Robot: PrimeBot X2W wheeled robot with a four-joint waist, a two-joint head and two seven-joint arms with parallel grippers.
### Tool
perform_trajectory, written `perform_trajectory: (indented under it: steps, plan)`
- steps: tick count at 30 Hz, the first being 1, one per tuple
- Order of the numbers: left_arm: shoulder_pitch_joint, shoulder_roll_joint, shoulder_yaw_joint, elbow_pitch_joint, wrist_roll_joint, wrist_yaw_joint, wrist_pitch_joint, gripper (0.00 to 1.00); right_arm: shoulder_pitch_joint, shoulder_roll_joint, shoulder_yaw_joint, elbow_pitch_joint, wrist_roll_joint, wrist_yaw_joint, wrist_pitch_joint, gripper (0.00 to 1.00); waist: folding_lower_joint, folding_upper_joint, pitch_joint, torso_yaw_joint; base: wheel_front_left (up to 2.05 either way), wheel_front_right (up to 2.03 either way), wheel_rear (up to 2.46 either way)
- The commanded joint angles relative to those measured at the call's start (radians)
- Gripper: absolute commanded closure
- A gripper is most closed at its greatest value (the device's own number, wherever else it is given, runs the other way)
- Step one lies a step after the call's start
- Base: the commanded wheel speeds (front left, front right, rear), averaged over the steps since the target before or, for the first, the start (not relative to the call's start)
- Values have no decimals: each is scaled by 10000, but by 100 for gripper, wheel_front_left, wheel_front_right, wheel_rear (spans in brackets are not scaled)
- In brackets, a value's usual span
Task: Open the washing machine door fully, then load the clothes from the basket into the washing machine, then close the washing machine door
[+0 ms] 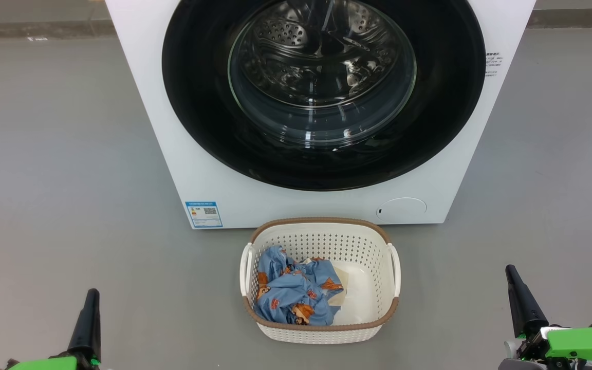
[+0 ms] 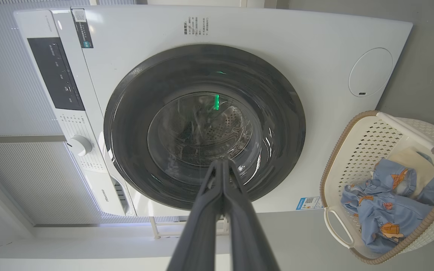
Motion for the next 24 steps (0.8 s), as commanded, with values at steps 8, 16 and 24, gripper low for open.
perform_trajectory:
  steps: [8, 16, 24]
  plan:
    - [-428, 163, 323, -173, 55, -42, 41, 100, -463, -38, 233, -230, -125, -11, 87, 100, 0, 0, 0, 0, 0, 0, 0]
    - [-428, 162, 323, -173, 55, -42, 41, 100, -463, -38, 233, -230, -126, -11, 87, 100, 0, 0, 0, 0, 0, 0, 0]
    - [-428, 162, 323, -173, 55, -42, 41, 100, -463, -38, 233, -230, -126, -11, 87, 100, 0, 0, 0, 0, 0, 0, 0]
